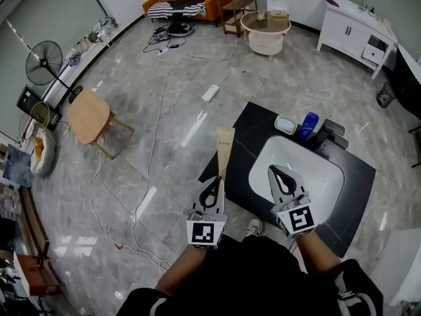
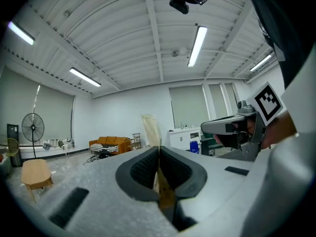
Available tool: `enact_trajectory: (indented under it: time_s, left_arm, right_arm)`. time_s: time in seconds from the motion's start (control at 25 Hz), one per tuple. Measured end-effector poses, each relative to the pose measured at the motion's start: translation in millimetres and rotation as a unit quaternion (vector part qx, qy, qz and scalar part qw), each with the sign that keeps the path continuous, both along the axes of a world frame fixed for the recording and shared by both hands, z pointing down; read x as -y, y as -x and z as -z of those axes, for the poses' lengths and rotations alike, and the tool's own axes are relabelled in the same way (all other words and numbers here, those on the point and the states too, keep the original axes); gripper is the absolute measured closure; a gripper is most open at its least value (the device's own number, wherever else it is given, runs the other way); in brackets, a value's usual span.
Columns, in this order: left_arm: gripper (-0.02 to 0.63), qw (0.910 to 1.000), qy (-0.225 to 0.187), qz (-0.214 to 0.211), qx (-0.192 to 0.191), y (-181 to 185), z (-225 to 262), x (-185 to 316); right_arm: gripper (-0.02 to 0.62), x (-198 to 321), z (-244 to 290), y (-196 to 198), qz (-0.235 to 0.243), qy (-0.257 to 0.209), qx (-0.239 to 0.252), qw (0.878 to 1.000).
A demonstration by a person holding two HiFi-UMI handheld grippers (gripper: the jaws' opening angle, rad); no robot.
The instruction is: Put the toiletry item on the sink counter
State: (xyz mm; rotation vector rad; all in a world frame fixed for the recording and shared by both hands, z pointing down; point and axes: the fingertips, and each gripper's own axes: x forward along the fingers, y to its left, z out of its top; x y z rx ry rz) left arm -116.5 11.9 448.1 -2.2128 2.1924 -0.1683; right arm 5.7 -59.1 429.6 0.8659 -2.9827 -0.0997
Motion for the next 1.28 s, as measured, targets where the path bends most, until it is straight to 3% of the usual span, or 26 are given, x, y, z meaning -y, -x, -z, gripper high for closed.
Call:
enact_trajectory:
  time_s: [0.4, 0.6, 0.88, 1.12, 1.28]
  left_arm:
    - [0.586, 0.9991, 0.012, -0.039, -0.004, 8, -6, 54]
    - [0.586, 0.9959, 0.022, -0.081, 0.035, 19, -20, 81]
    - [0.586, 0.9935, 0.031, -0.11, 0.001, 22, -27, 116]
    - [0.586, 0.9904, 0.048, -0.129, 0.01, 23, -61, 146]
    - [0.586, 0.9859, 0.086, -0.143, 0.016, 15, -96, 165]
  right_arm:
    - [0.589, 38, -2, 8, -0.025, 0.011, -0.007, 1.0]
    - [0.589, 54, -1, 9, -0.066, 0.018, -0.005, 0.998]
    - [0.589, 64, 9, 7, -0.095, 0.008, 0.006, 0.995]
    - [0.589, 72, 1, -4, -0.126, 0.014, -0.001, 0.992]
    - [0.589, 76, -2, -19, -0.156, 0.007, 0.0, 0.988]
